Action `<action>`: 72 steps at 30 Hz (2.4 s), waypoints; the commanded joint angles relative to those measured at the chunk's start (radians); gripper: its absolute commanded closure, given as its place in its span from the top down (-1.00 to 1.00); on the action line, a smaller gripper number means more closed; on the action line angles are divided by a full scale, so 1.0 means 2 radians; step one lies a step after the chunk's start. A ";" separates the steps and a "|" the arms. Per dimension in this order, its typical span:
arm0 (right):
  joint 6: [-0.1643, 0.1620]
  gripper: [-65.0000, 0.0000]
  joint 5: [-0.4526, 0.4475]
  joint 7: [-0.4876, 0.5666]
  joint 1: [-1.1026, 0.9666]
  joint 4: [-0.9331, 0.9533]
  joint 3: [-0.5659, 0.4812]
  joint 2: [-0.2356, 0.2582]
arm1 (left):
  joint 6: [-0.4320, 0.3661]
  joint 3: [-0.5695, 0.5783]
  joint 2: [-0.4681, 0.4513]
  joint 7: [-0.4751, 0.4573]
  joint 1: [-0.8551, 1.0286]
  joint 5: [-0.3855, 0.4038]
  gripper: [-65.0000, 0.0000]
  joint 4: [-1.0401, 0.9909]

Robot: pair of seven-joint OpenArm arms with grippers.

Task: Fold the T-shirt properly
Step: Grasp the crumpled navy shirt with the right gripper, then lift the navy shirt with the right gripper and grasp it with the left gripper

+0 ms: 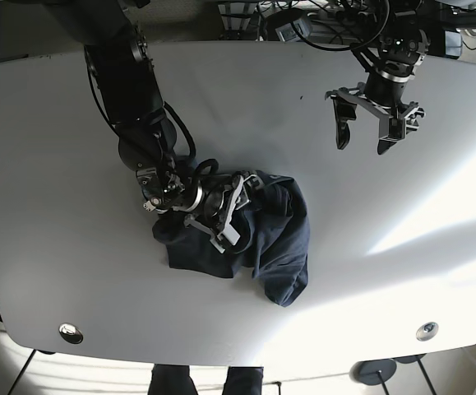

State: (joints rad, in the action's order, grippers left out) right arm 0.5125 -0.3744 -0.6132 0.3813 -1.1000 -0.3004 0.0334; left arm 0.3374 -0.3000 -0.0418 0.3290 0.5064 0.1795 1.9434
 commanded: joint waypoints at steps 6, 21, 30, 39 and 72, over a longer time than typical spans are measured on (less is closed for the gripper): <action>-0.010 -0.95 -0.014 0.001 -0.012 -0.112 0.003 0.016 | 0.000 0.000 -0.005 -0.011 -0.001 0.004 0.37 -0.009; -0.059 -0.95 -0.015 -0.047 0.133 -0.301 0.083 0.085 | 0.001 0.106 -0.001 -0.012 -0.026 0.007 0.37 -0.007; -0.059 -0.94 -0.015 -0.105 0.328 -0.288 0.088 0.090 | 0.000 0.166 -0.001 -0.013 -0.028 0.007 0.37 -0.008; -0.059 -0.94 -0.015 -0.118 0.414 -0.246 0.089 0.086 | -0.021 0.219 0.032 -0.013 -0.104 0.003 0.37 -0.063; -0.059 -0.94 -0.015 -0.116 0.361 -0.256 0.091 0.089 | -0.094 0.414 0.099 -0.237 -0.499 0.004 0.38 -0.681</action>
State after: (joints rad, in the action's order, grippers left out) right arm 0.4000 -0.3973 -0.8776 1.0630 -1.5967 -0.1276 0.2081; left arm 0.1555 0.5304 0.1490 -0.1627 -0.4671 0.1829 0.5720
